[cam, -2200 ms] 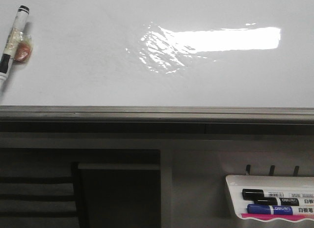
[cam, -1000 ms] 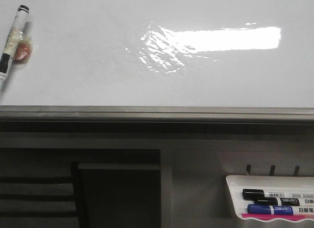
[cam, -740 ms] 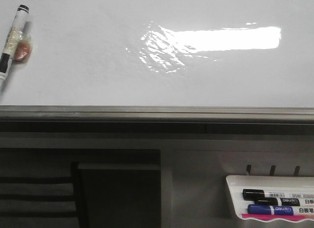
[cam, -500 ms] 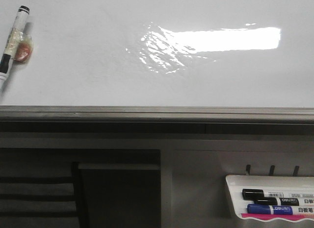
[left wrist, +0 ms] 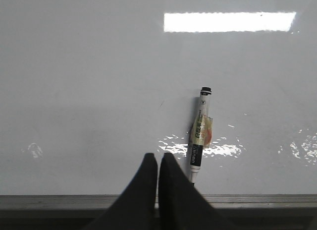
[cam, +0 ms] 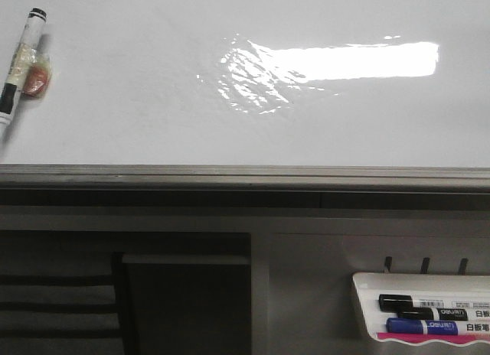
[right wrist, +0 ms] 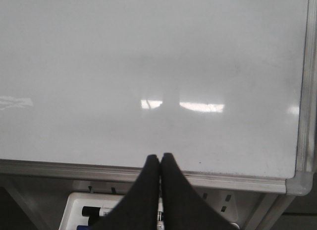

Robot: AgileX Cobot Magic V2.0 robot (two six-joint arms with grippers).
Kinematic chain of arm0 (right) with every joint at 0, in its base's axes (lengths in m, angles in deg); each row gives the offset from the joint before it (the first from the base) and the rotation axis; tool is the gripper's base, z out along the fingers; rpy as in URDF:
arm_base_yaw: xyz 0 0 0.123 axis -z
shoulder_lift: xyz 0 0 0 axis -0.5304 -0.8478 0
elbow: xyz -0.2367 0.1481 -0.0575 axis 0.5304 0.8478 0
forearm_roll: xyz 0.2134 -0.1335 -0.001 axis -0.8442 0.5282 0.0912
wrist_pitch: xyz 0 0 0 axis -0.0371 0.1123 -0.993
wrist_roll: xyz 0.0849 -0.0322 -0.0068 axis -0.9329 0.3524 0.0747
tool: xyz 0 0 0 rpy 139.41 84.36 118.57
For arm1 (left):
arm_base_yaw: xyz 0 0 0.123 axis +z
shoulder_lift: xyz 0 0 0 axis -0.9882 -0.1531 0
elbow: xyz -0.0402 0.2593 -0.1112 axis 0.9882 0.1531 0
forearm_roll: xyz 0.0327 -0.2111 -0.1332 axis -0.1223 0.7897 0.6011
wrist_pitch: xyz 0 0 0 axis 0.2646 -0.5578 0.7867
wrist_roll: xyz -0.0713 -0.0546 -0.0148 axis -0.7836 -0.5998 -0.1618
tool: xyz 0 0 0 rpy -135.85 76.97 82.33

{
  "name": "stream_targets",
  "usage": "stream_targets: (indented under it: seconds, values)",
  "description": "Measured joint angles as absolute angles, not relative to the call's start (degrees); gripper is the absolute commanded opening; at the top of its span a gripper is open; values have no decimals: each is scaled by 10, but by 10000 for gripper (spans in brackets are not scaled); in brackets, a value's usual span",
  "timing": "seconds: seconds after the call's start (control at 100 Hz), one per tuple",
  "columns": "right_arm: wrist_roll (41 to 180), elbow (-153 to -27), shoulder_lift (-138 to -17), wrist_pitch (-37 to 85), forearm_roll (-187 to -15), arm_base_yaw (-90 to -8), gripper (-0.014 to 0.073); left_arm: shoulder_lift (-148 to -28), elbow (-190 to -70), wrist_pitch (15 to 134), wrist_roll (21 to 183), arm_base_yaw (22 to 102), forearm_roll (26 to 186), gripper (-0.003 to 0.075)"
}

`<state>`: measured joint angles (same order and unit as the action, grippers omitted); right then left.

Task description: Write number 7 on whiteboard

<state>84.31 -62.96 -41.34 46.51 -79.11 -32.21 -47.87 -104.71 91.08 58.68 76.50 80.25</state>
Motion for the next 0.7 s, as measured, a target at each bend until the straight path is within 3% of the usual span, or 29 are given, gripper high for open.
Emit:
stream_targets:
  seconds: [0.35, 0.42, 0.5, 0.58, 0.64, 0.7]
  values:
    - [842, -630, -413, 453, -791, -322, -41, -479, -1047, 912, 587, 765, 804, 0]
    - [837, -630, -413, 451, -791, -322, 56, -479, -1047, 912, 587, 765, 803, 88]
    - [835, -630, -413, 449, -791, -322, 227, -479, -1047, 912, 587, 765, 799, 302]
    - [834, -630, -413, 447, -791, -322, 358, -479, -1047, 912, 587, 765, 788, 464]
    - [834, -630, -413, 443, -791, -322, 413, -479, -1047, 912, 587, 765, 787, 519]
    - [834, -630, -413, 442, -791, -322, 422, -479, -1047, 912, 587, 765, 787, 517]
